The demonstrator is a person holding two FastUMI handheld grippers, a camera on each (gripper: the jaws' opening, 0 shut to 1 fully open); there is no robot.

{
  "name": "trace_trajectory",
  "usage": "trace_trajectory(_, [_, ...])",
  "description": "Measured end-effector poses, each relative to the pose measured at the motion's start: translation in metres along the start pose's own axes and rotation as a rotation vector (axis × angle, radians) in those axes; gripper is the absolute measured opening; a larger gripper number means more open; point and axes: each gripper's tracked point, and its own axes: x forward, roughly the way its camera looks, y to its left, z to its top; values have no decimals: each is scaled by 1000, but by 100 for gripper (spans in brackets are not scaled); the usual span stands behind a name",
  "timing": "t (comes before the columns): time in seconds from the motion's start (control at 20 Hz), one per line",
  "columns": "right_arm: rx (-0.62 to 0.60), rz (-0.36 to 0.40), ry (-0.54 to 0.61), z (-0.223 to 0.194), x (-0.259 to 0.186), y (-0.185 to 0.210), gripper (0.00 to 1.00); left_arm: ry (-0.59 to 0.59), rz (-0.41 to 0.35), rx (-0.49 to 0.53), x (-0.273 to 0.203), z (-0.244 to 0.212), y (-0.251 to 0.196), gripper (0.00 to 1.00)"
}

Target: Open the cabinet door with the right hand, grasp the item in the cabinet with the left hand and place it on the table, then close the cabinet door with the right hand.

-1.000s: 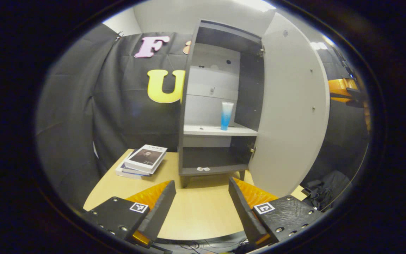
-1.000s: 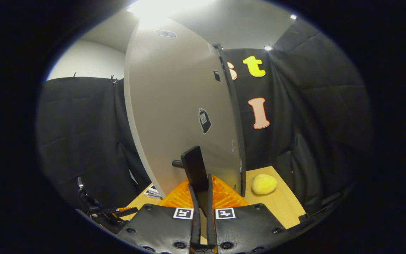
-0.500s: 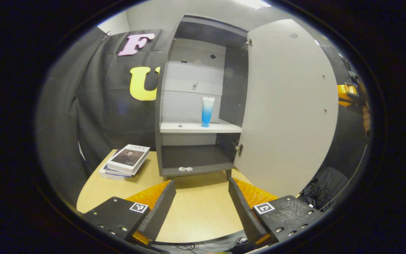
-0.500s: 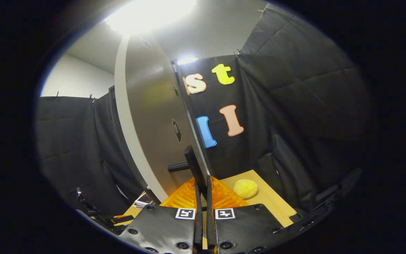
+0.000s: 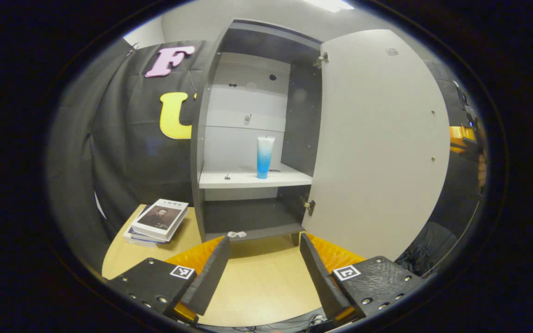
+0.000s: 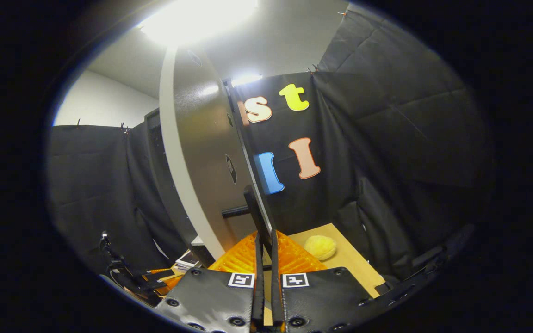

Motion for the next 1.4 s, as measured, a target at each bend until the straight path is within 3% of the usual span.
trace_trajectory(0.15, [35, -50, 20, -12, -22, -13, 5, 9, -12, -1, 11, -3, 16, 93])
trace_trajectory(0.3, [65, -128, 42, -19, -49, -35, 2, -4, -3, 10, 18, 5, 31, 89])
trace_trajectory(0.55, [94, -292, -30, 20, -49, -81, 0, -49, -4, -7, 39, 33, 42, 92])
trace_trajectory(0.75, [37, -394, -50, 31, -31, -124, 3, -96, -23, -37, 66, 61, 41, 89])
trace_trajectory(0.8, [23, -402, -44, 33, -24, -131, 0, -103, -26, -49, 73, 69, 39, 89])
trace_trajectory(0.9, [25, -384, -28, 34, 4, -139, 22, -114, -22, -69, 86, 84, 38, 93])
trace_trajectory(1.05, [-28, -408, -39, 38, 37, -161, 31, -128, -10, -63, 110, 104, 36, 89])
trace_trajectory(1.1, [-38, -401, -31, 36, 50, -165, 45, -122, -4, -59, 118, 108, 35, 89])
trace_trajectory(1.2, [-57, -377, -19, 34, 75, -166, 43, -121, -19, -82, 136, 117, 27, 93])
trace_trajectory(1.25, [-64, -361, -18, 33, 85, -167, 49, -122, -21, -89, 145, 122, 27, 93])
trace_trajectory(1.35, [-75, -350, -4, 30, 102, -174, 82, -127, -16, -89, 164, 135, 27, 93])
trace_trajectory(1.4, [-77, -348, -4, 31, 111, -178, 93, -127, -14, -87, 174, 142, 27, 93])
